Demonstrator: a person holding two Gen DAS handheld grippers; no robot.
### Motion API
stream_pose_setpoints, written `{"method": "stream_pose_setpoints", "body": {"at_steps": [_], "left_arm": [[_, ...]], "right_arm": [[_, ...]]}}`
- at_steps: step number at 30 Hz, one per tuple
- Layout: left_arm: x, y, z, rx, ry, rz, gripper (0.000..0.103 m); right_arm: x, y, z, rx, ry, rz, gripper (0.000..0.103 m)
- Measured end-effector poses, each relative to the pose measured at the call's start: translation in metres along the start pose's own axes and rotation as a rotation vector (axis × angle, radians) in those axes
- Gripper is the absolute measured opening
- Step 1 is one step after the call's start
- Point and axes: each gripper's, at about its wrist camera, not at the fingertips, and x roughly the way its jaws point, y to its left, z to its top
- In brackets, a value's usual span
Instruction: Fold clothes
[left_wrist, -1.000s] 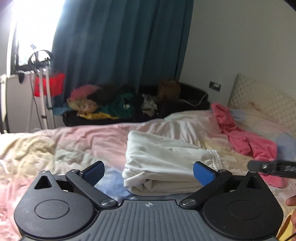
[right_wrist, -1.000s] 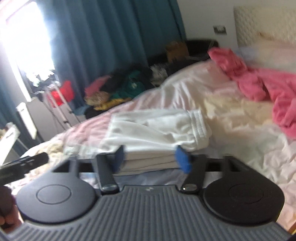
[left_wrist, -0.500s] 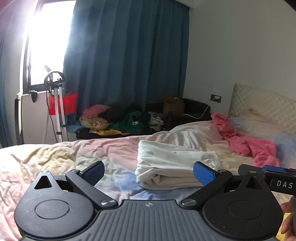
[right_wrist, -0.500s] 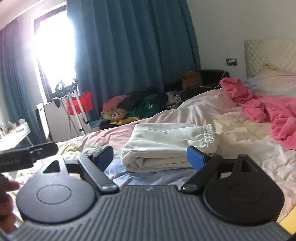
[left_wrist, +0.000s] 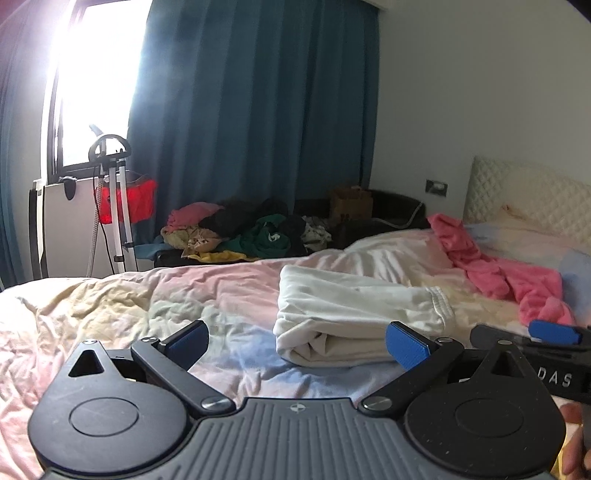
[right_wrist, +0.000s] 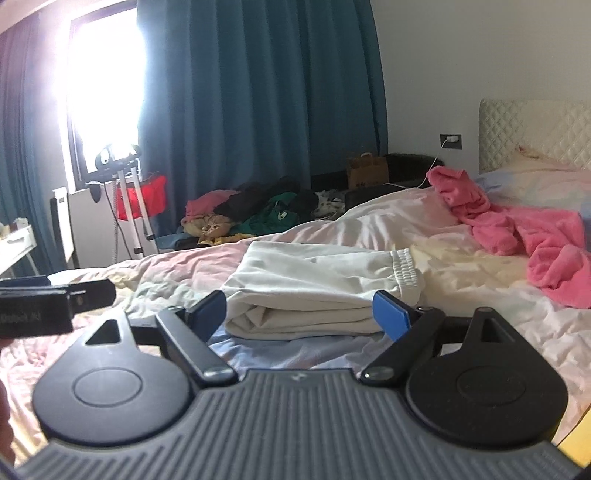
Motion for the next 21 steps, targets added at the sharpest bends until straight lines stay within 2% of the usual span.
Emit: {"method": "stream_pose_setpoints", "body": {"at_steps": [4, 12, 21], "left_arm": [[0.011, 0.01, -0.004, -0.024, -0.005, 0.025, 0.103], [0.021, 0.018, -0.008, -0.041, 0.027, 0.024, 0.103], [0.02, 0.012, -0.011, -0.024, 0.03, 0.031, 0.103]], "right_arm": [[0.013, 0.003, -0.006, 0.012, 0.005, -0.028, 0.088], [0.021, 0.008, -0.014, -0.031, 0.008, -0.073, 0.088], [0.024, 0.006, -0.015, -0.029, 0.02, -0.047, 0.088]]}}
